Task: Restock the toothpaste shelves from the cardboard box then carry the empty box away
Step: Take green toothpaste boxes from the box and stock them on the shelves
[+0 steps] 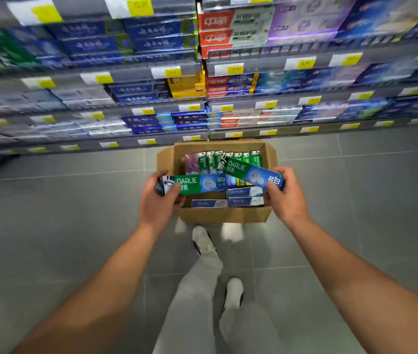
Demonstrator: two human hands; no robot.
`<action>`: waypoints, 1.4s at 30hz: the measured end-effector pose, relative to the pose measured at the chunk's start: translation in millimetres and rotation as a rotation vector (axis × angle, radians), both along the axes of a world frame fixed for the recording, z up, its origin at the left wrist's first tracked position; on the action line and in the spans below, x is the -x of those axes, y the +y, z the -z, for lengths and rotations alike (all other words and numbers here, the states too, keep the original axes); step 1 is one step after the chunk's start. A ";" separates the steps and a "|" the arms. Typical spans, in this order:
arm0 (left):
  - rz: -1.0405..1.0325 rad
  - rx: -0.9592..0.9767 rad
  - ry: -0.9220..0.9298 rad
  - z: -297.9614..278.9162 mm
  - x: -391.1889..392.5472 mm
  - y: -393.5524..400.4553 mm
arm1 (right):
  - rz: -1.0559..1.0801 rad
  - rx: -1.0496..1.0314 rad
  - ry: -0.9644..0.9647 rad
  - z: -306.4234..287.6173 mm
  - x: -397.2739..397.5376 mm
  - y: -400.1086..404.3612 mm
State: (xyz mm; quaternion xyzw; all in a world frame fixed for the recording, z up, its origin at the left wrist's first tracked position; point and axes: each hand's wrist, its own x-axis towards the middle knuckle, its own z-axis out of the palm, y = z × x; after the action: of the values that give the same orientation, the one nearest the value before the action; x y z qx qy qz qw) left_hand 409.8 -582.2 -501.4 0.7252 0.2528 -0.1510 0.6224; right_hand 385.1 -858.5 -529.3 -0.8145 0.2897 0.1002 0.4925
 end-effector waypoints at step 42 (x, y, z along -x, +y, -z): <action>-0.168 0.020 -0.785 -444.9 13.5 396.5 | -0.179 0.124 -0.842 -458.6 -49.1 357.1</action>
State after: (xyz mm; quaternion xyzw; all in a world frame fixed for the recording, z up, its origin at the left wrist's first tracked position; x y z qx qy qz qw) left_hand 396.3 -185.7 -56.4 0.6983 0.0528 0.1866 0.6890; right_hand 434.2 -501.4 -70.6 -0.8342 -0.0029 -0.2161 0.5074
